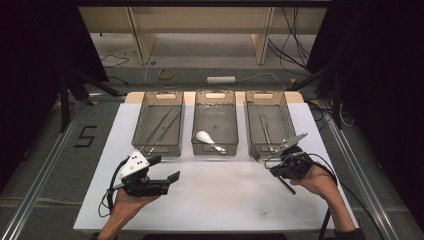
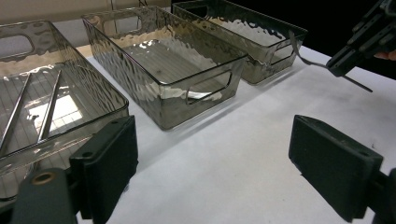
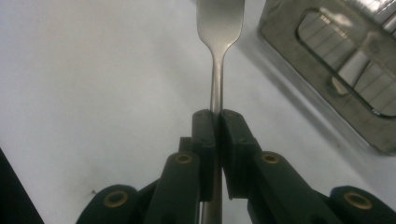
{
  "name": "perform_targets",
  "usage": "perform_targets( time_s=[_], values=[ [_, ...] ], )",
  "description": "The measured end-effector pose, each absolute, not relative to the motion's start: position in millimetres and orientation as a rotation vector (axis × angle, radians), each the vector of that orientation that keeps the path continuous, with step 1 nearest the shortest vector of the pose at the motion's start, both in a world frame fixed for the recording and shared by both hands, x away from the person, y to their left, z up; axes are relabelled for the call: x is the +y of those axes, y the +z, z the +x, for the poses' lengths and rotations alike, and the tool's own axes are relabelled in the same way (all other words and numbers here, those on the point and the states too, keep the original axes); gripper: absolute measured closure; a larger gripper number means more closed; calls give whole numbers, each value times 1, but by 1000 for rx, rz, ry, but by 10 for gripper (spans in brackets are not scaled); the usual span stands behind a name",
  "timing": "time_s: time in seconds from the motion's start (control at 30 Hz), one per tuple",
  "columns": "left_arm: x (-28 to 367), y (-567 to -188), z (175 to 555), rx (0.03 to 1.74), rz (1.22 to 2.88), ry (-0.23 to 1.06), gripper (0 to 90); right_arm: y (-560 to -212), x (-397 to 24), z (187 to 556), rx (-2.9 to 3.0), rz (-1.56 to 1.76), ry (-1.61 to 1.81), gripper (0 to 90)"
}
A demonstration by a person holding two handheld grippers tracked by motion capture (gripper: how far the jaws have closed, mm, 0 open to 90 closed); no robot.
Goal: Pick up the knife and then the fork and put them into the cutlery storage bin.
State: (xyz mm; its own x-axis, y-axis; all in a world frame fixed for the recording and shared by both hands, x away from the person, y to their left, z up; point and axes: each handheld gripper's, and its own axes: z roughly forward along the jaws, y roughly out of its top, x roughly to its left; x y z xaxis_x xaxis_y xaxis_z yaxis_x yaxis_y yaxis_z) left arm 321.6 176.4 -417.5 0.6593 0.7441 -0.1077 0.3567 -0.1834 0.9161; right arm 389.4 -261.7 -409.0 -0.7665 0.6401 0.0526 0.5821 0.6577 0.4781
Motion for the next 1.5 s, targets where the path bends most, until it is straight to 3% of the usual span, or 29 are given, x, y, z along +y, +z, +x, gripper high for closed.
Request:
perform_targets(
  time_s=[0.67,1.5],
  values=[
    [177,-418,322,893,1783,448,151,-394,-277,404,2655,1086,937,852],
    [178,-418,322,892,1780,454,151,-347,-278,464,2375,1200,1118,852]
  ],
)
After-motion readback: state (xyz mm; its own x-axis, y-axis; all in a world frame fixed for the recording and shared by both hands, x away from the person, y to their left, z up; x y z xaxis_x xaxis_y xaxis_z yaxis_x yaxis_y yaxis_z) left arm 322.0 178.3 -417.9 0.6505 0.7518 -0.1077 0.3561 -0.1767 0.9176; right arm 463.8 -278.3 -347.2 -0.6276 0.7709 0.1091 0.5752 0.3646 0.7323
